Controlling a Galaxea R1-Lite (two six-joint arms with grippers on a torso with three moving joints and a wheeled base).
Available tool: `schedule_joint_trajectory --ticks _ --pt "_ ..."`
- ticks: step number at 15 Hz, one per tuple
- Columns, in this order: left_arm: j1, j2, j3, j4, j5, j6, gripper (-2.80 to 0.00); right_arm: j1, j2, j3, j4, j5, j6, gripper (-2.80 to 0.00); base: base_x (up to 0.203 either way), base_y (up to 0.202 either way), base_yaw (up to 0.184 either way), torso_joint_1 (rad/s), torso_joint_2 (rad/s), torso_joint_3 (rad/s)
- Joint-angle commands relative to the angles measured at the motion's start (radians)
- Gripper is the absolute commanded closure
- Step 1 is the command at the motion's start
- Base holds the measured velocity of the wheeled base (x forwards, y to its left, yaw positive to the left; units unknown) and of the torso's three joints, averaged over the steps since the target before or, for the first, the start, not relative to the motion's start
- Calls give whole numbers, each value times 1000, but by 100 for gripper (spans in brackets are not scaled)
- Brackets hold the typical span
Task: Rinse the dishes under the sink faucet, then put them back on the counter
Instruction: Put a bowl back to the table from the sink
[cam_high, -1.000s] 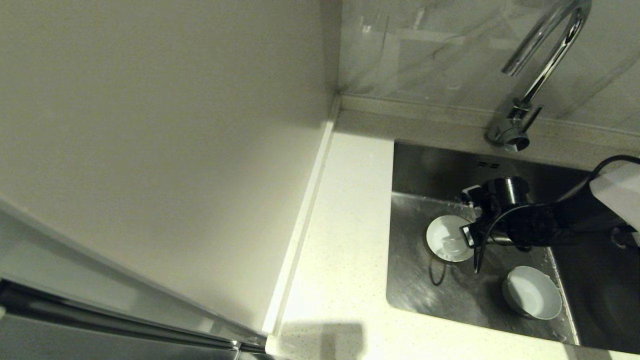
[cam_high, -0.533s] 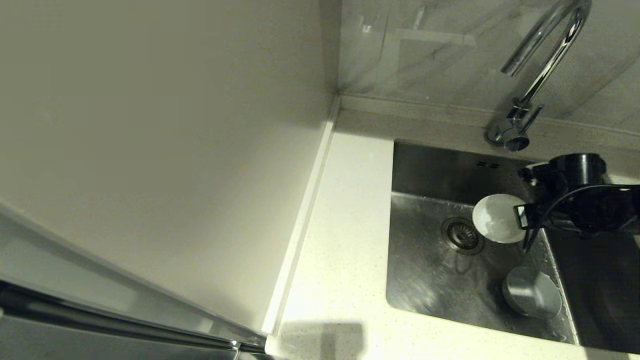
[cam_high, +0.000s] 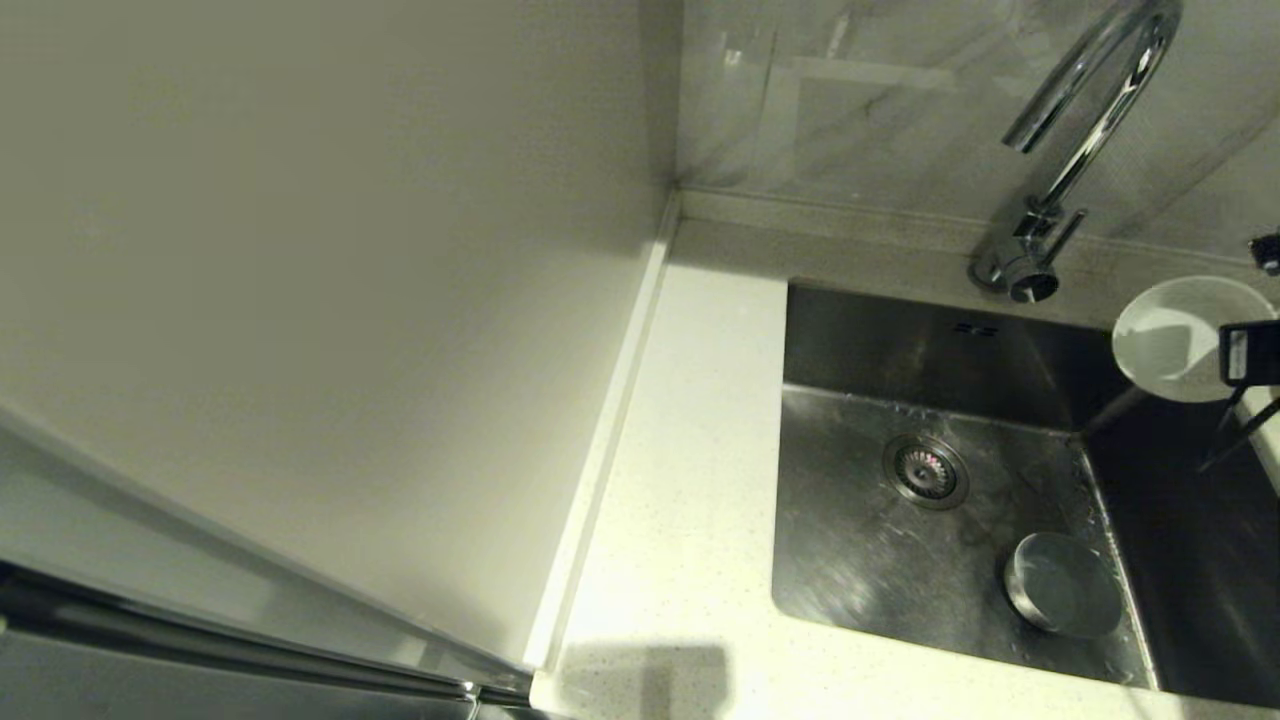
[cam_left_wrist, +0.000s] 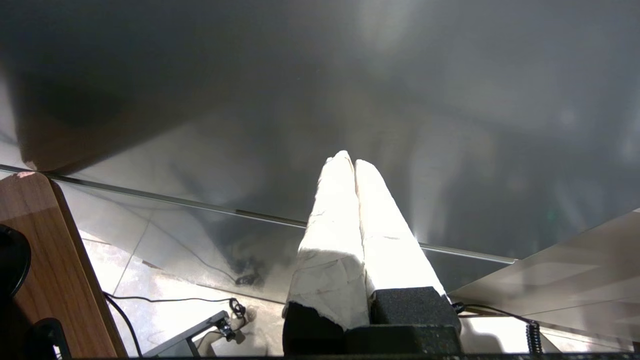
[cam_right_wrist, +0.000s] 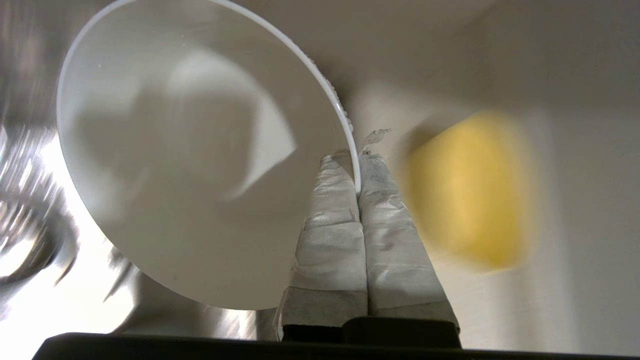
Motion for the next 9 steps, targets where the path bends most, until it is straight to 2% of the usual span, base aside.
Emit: schedule_joint_trajectory --ticks 1,6,7,9 --pt "0 0 3 -1 0 -1 0 -7 -190 89 -229 -20 -85 0 0 0 0 0 0 0" --pt "0 0 3 -1 0 -1 0 -29 -336 218 -720 -38 -203 0 0 0 0 0 0 0" --pt "0 0 3 -1 0 -1 0 -29 -339 235 -785 -38 -215 0 0 0 0 0 0 0" --pt "0 0 3 -1 0 -1 0 -27 -333 355 -882 -36 -228 0 0 0 0 0 0 0"
